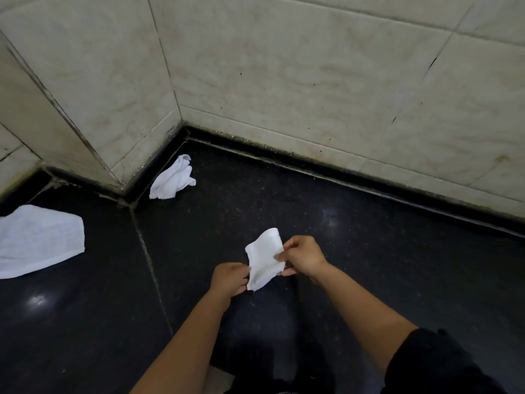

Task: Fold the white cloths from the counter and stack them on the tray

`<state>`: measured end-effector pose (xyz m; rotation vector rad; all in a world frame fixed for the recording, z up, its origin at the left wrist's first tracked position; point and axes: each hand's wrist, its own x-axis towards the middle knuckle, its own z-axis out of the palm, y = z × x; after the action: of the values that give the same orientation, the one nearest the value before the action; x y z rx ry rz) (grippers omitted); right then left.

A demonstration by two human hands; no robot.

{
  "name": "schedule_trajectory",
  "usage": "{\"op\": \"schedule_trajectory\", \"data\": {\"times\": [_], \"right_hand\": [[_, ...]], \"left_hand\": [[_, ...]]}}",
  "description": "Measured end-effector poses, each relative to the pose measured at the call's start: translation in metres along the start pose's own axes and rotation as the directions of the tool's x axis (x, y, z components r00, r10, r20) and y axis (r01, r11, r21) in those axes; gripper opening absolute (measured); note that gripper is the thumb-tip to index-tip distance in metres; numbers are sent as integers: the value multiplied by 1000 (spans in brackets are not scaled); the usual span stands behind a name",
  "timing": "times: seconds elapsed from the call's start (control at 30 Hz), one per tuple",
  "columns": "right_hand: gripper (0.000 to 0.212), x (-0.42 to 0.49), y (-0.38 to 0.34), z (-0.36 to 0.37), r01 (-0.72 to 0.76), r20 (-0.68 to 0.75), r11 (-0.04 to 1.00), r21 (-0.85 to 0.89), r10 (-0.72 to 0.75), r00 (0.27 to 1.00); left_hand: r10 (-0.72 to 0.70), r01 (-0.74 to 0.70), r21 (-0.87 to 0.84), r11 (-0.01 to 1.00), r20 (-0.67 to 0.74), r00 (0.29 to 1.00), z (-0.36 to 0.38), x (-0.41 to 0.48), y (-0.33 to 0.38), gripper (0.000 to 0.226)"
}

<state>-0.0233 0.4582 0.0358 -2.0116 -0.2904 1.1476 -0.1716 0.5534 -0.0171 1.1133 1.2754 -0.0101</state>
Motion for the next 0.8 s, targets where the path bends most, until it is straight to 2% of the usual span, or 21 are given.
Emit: {"op": "schedule_trajectory", "data": {"times": [0.07,0.17,0.3,0.4,0.5,0.63,0.8], "right_hand": [[11,-9,-14,-8,50,15,998,31,-50,999],[13,-21,-29,-24,79,20,991,103,-82,996],[14,-38,-27,-58,75,-60,981,182,-65,996],[17,-54,-4,-87,35,-140,946,324,11,990],[10,-70,23,-111,-21,-143,886,464,99,985],[13,-91,67,-143,-42,-172,745,666,207,963],[16,-141,124,-192,-7,-234,672,740,267,935]], "left_hand": [[-113,142,-216,966,140,984,4,-9,12,13],[-203,331,-376,865,341,918,10,-16,26,33],[-161,395,-476,786,459,874,30,-22,47,23],[-162,394,-424,816,486,859,56,-32,58,12],[-160,369,-303,879,540,826,79,-45,67,20],[-88,230,-163,960,602,794,121,-71,80,24],[-62,34,54,998,676,735,192,-115,70,36]]}}
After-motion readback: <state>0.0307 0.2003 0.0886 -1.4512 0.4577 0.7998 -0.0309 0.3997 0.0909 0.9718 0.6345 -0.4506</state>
